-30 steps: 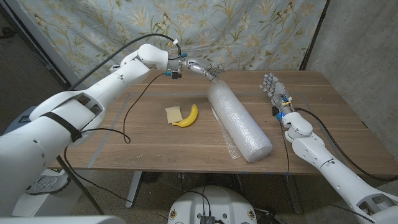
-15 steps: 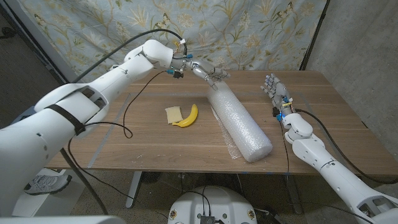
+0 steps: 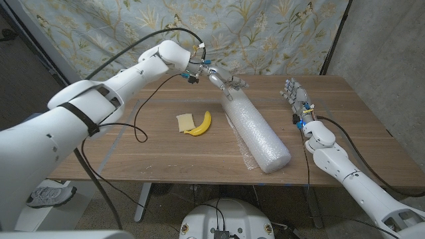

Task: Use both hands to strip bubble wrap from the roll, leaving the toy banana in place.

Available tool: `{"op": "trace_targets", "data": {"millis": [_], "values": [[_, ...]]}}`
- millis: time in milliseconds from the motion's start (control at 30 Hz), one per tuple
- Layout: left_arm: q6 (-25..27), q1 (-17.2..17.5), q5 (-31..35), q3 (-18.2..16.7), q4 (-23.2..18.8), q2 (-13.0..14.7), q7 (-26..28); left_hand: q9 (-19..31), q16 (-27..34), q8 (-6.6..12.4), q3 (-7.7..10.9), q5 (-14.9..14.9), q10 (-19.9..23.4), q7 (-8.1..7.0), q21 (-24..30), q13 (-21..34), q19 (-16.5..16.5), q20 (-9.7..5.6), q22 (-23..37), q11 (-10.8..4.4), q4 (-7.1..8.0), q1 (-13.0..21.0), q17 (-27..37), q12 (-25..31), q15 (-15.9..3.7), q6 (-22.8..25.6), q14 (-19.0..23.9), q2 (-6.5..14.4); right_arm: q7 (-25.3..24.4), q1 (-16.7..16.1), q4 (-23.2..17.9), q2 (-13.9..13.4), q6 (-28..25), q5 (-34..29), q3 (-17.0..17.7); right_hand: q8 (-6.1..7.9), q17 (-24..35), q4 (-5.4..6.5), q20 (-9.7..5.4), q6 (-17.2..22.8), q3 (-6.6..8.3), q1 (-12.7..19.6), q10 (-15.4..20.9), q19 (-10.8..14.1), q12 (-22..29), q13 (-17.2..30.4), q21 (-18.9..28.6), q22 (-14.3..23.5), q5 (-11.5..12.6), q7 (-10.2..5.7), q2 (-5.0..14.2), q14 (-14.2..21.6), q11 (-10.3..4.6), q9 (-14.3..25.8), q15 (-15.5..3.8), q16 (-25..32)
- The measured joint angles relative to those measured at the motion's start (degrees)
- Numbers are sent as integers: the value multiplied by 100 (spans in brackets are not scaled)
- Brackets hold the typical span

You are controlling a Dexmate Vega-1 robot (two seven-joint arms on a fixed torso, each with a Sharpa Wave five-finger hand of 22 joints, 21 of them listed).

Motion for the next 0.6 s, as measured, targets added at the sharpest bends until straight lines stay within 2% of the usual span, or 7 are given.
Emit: {"op": "trace_targets", "data": {"millis": [267, 333, 433, 500, 567, 600], "values": [[-572, -295, 213, 208, 720, -377, -33, 0, 0, 4, -16, 0, 0, -53, 0, 0, -51, -11, 0, 0, 16, 49, 0, 23, 0, -9, 0, -4, 66, 112, 112, -36, 2, 3, 29, 0, 0, -16, 31, 0, -16, 0, 0, -32, 0, 0, 0, 0, 0, 0, 0, 0, 0, 0, 0, 0], [-758, -418, 296, 296, 1066, -543, -9, 0, 0, 4, -16, 0, 0, -53, 0, 0, -51, -11, 0, 0, 16, 66, 0, 23, 0, -9, 0, -21, 80, 144, 147, -45, 2, 13, 44, 0, 0, -16, 31, -30, -16, 0, 0, -32, 0, 0, 0, 0, 0, 30, 0, 0, 0, 0, 0, 0], [-896, -488, 367, 352, 1258, -639, 39, 0, 0, 4, -15, 0, 0, -53, 0, -1, -53, -9, 0, 0, 16, 66, -1, 23, 0, -9, 0, -21, 86, 169, 173, -54, 2, 21, 56, 0, 0, -16, 31, -31, -16, 0, -31, -32, 0, 0, 0, 0, 0, 30, 0, 0, 30, 0, 0, 0], [-1019, -597, 443, 459, 1572, -792, 105, 0, 0, 4, -15, 0, 0, -53, 0, -1, -71, 10, 0, 0, 16, 66, 0, 23, 0, -9, 0, -21, 94, 193, 197, -68, 0, 34, 70, 0, 0, -16, 31, -31, -16, 0, -31, -32, 0, 0, 0, 0, 0, 31, 0, 0, 30, 0, 0, 0], [-1075, -597, 483, 459, 1572, -792, 147, 0, 0, 4, -15, 0, 0, -53, 0, -1, -71, 10, 0, 0, 16, 66, 0, 23, 0, -9, 0, -21, 94, 206, 209, -77, 0, 34, 76, 0, 0, -16, 31, -31, -16, 0, -31, -32, 0, 0, 0, 0, 0, 30, 0, 0, 30, 0, 0, 0], [-1118, -712, 523, 590, 1843, -940, 192, 0, 0, 4, -15, 0, 0, -52, 0, -1, -71, 10, 0, 0, 16, 69, -1, 23, 0, -9, 0, -24, 110, 219, 221, -86, -21, 42, 80, 0, 0, -16, 31, -31, -16, 0, -31, -32, 0, 0, 0, 0, 0, 30, 0, 0, 30, 0, 0, 0]]}}
